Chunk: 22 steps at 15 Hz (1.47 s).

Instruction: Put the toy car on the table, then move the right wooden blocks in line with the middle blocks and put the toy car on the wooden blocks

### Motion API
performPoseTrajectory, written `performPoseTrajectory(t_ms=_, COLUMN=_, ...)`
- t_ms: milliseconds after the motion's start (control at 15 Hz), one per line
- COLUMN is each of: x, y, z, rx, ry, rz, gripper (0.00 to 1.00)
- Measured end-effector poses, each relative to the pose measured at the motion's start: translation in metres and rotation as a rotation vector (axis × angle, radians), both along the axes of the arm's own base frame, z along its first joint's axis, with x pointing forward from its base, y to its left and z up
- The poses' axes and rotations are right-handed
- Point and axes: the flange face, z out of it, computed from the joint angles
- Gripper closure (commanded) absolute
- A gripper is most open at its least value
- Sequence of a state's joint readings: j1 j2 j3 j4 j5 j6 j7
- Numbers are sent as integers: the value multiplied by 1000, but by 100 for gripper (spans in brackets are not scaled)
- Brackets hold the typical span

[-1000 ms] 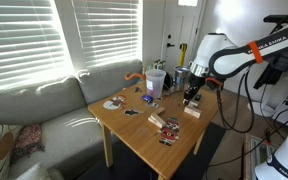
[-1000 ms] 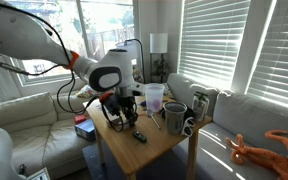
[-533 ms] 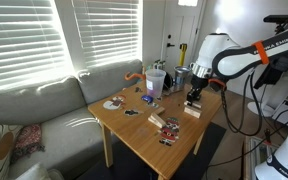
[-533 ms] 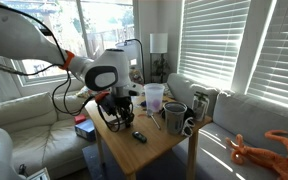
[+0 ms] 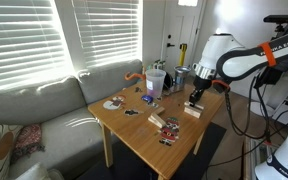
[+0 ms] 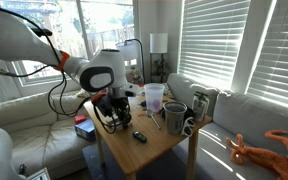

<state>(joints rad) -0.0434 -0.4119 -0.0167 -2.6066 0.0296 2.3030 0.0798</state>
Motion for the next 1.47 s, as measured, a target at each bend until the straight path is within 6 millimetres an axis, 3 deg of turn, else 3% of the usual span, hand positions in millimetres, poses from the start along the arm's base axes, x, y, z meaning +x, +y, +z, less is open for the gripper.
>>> performPoseTrajectory(t_ms=133, x=-2, y=0, z=0, rx=1, ry=-3, rz=-2, gripper=32)
performPoseTrajectory(t_ms=267, x=-1, y=-2, z=0, rx=3, ry=-13, rz=-7, gripper=68)
performPoseTrajectory(t_ms=400, x=0, y=-5, z=2, rx=4, ry=-25, rz=-12, gripper=65)
performPoseTrajectory(t_ms=667, x=2, y=-7, z=4, rx=4, ry=-40, rz=-16, gripper=93)
performPoseTrajectory(t_ms=733, x=2, y=-7, z=5, rx=4, ry=-42, rz=-16, gripper=95)
performPoseTrajectory(t_ms=1467, x=7, y=-16, z=17, rx=8, ry=-71, rz=-31, gripper=93)
